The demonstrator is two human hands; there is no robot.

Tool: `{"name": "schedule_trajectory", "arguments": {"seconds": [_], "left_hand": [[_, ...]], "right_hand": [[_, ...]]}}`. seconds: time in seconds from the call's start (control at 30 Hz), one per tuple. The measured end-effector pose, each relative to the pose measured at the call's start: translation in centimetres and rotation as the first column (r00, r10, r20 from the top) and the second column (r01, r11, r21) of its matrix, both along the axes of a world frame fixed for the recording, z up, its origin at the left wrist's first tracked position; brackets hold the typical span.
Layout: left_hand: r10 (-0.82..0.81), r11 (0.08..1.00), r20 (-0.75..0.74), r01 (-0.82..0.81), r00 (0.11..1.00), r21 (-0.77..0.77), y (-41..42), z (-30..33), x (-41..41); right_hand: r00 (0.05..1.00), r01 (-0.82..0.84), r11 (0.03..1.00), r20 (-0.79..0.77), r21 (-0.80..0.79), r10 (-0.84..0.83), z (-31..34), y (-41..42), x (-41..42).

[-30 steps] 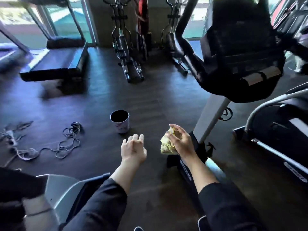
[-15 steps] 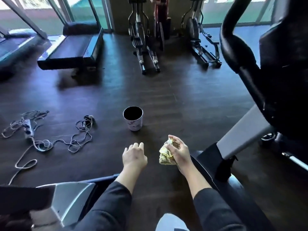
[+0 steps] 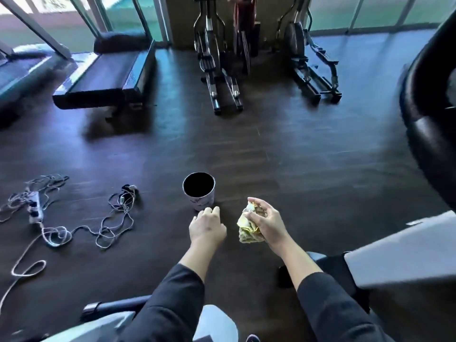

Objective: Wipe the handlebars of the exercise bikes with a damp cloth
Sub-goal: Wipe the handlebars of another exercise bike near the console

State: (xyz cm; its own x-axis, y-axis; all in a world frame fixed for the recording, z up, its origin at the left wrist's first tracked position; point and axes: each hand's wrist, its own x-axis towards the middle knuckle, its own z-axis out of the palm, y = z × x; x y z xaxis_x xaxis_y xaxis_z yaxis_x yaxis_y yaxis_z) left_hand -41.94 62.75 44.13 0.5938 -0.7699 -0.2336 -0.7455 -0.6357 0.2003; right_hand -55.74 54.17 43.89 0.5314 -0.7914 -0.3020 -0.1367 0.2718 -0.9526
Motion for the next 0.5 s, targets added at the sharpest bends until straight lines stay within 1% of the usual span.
{"name": "schedule_trajectory", "arguments": {"seconds": [0.1,0.23,0.4,0.5], "left_hand": [[-0.094,0.996,-0.008,0.094,0.996,0.001,-4.7,-0.6,2.1],[-0.232,0.973,0.027,0.232,0.972,-0.002,-11.5,-0.9,5.8],[-0.39,0.92,0.068,0.391,0.918,-0.002,-20.0,0.5,10.8],[-0.467,0.882,0.098,0.47,0.879,-0.01,-24.8,1.8,12.6]], "right_hand": [[0.996,0.09,0.996,-0.019,-0.029,-0.09,-0.5,-3.3,1.5],[0.974,0.212,0.976,-0.066,-0.054,-0.215,-1.0,-8.6,4.7],[0.909,0.415,0.908,-0.025,-0.063,-0.417,-0.1,-15.4,9.3],[0.845,0.534,0.843,0.002,-0.071,-0.535,0.7,-18.8,11.0]]}}
